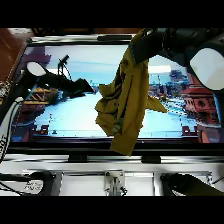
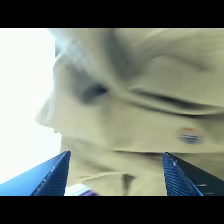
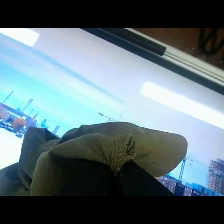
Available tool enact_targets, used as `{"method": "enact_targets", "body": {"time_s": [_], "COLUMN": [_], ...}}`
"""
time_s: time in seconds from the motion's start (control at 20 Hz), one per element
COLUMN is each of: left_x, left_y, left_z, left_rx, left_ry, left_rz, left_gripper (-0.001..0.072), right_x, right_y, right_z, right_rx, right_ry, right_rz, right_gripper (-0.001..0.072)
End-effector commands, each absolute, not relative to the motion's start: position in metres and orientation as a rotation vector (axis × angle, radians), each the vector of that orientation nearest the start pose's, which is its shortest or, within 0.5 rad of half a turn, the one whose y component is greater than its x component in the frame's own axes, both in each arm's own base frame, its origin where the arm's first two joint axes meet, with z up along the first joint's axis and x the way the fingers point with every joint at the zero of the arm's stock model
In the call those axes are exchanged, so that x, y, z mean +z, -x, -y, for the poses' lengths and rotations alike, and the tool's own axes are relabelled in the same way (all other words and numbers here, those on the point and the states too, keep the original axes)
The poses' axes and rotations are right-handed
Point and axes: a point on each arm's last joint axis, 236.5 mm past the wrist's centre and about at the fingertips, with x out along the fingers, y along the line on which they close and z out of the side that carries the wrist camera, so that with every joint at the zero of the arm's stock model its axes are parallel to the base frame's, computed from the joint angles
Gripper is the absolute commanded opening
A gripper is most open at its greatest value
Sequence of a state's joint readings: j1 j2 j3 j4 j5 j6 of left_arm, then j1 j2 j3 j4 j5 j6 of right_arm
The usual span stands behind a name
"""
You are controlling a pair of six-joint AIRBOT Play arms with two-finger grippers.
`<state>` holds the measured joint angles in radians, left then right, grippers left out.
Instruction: Fold the shirts.
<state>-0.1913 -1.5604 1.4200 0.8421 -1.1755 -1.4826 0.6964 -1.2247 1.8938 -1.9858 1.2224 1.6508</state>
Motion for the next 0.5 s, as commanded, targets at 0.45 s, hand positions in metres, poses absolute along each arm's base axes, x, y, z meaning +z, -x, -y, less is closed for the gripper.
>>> {"method": "enact_targets", "body": {"time_s": [0.45], "left_x": [-0.084], "left_y": [-0.408], "left_z": [0.290], "left_rx": [-0.453], "left_ry": [0.743], "left_rz": [-1.410], "left_gripper": [0.0717], "right_x": [0.324], "right_y": [-0.373], "right_z": [-0.214], "right_rx": [0.365], "right_ry": [0.307], "right_rz": [-0.523], "right_gripper": [0.0071]}}
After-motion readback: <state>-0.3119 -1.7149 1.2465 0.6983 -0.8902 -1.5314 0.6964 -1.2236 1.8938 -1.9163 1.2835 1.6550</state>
